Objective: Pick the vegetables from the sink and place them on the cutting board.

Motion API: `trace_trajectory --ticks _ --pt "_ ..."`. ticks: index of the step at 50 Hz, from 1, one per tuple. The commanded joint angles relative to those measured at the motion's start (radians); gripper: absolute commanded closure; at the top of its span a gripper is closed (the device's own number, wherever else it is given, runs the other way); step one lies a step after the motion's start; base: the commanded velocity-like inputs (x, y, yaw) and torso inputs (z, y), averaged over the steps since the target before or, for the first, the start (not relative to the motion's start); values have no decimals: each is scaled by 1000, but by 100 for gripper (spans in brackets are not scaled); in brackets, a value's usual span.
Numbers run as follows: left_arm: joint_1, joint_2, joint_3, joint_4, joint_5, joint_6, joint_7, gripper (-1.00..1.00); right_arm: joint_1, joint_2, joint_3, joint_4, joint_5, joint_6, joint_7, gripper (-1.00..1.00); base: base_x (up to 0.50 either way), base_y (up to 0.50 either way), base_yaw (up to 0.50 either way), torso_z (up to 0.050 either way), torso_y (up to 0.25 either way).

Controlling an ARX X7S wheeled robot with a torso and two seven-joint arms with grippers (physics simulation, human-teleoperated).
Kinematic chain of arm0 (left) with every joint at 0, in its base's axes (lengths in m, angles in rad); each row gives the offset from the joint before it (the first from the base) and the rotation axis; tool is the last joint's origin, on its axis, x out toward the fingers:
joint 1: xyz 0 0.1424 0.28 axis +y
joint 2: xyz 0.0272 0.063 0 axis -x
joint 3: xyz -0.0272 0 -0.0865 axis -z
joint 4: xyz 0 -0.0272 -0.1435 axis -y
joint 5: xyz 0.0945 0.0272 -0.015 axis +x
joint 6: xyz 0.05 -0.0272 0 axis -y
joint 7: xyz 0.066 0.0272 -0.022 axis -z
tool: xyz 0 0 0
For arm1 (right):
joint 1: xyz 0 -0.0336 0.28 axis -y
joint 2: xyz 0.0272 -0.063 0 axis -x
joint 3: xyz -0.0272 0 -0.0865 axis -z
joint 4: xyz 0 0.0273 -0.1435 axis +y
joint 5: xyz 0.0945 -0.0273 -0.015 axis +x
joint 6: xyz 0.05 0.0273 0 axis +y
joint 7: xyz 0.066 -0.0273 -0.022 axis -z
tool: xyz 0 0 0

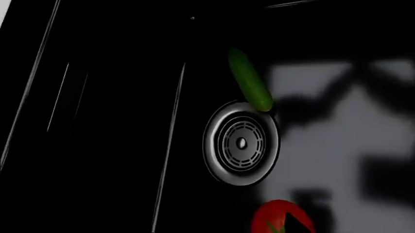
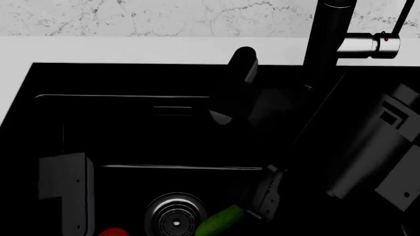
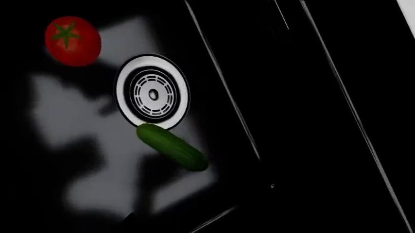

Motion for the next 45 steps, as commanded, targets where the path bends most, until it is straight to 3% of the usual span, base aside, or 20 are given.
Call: trace_trajectory --ticks 1,18,27,45 --pt "14 36 -24 -6 -41 -39 71 -100 2 -31 -9 16 -48 -4 -49 -100 28 0 0 0 0" --pt "70 25 11 -21 -50 -18 82 -100 8 -47 -38 41 -56 -11 -69 -100 28 0 4 0 0" --pt "30 65 90 -144 3 21 122 -100 -7 -47 -52 54 -60 -26 -75 -100 29 0 4 0 0" --pt "22 128 114 -259 12 77 115 -100 -19 -45 -58 61 -59 -40 -75 -100 29 0 4 0 0"
